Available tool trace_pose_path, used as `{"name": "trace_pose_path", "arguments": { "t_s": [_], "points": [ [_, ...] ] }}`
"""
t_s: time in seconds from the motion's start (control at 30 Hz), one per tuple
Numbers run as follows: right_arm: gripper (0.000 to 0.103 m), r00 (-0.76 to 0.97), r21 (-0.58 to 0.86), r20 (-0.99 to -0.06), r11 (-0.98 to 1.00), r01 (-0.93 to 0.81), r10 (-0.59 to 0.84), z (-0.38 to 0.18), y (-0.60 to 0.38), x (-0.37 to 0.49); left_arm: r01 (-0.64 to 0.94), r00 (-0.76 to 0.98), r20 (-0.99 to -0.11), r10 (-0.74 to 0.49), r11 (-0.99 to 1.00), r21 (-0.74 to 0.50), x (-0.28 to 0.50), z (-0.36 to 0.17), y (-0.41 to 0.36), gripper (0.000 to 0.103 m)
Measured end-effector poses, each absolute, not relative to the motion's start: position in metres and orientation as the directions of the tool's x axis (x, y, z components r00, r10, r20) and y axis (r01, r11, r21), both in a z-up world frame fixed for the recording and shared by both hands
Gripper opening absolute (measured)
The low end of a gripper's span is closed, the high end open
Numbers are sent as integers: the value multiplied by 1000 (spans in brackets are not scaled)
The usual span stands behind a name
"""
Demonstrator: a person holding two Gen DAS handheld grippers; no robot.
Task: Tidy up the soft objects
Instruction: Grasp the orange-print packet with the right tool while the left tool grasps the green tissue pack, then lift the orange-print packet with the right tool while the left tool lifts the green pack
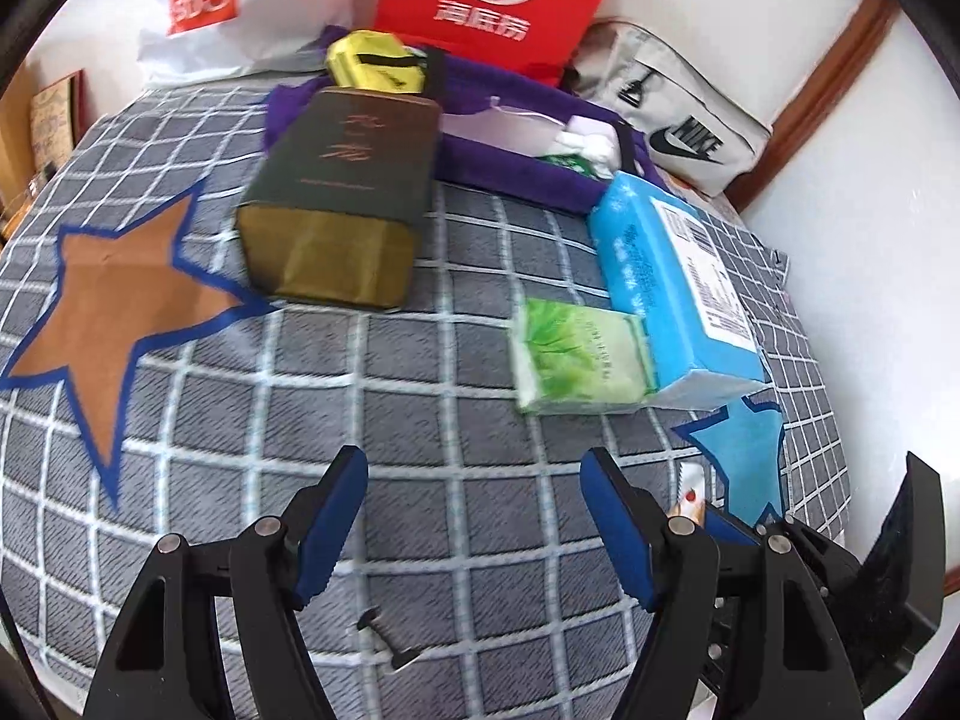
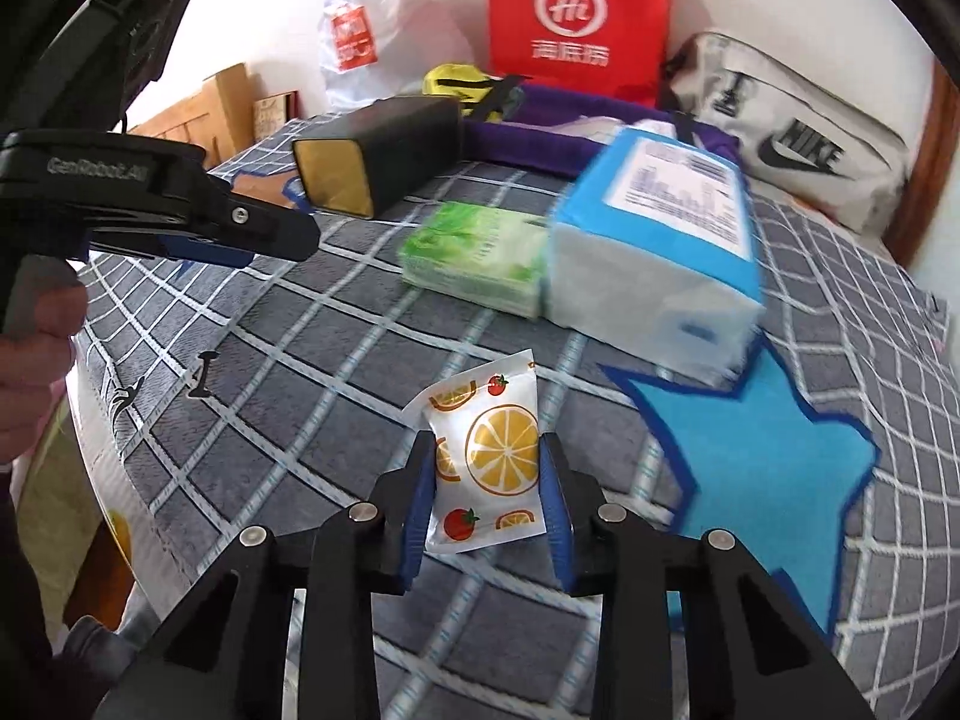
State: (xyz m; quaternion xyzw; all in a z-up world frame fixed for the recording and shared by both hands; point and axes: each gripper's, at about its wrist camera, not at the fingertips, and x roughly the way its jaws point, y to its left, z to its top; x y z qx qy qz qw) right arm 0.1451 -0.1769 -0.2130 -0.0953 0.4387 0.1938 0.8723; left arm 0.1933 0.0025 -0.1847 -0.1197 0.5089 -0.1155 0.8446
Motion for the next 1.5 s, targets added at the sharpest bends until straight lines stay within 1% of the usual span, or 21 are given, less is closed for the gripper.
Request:
{"name": "trace_pose_path", "arguments": {
  "t_s": [0.1, 0.17, 0.23, 0.3, 0.47, 0.57, 0.73, 0.87, 0.93, 1.07, 1.13, 1.33, 1.5],
  "points": [
    [33, 543, -6, -809, 922, -387, 223, -213, -192, 143, 125, 457, -819, -345, 937, -325, 199, -185, -18, 73],
    [33, 542, 1, -813, 932, -363, 212, -213, -205, 142, 145, 448, -825, -344, 939, -313, 203, -186, -30, 77],
    [33, 547, 5, -812, 939, -345, 206, -212, -214, 142, 167, 437, -835, -335, 942, -291, 208, -188, -43, 77],
    [33, 548, 11, -811, 943, -333, 203, -212, -222, 141, 155, 438, -838, -326, 945, -287, 213, -189, -47, 77],
    [34, 545, 29, -812, 946, -322, 210, -214, -232, 142, 98, 439, -821, -365, 928, -360, 228, -191, -43, 77],
    [34, 546, 29, -810, 945, -324, 213, -214, -232, 143, 94, 433, -828, -356, 931, -352, 235, -192, -47, 77],
    [34, 548, 12, -810, 941, -338, 207, -215, -229, 145, 114, 409, -831, -377, 925, -363, 244, -198, -54, 77],
    [34, 544, 11, -813, 940, -340, 206, -216, -229, 148, 112, 402, -851, -339, 940, -321, 251, -205, -60, 78],
    [34, 545, 4, -814, 940, -341, 202, -216, -228, 149, 117, 418, -848, -327, 945, -306, 251, -206, -62, 80],
    [34, 544, -6, -817, 939, -343, 193, -216, -226, 151, 149, 442, -860, -257, 966, -212, 251, -206, -69, 81],
    [34, 542, -4, -817, 939, -343, 194, -216, -225, 152, 148, 451, -862, -232, 972, -184, 249, -206, -66, 81],
    [34, 540, -6, -820, 940, -341, 190, -216, -224, 152, 91, 443, -860, -255, 967, -240, 250, -205, -40, 81],
    [34, 540, 9, -818, 944, -330, 197, -213, -226, 154, 144, 428, -868, -253, 967, -211, 254, -205, -55, 81]
  ]
}}
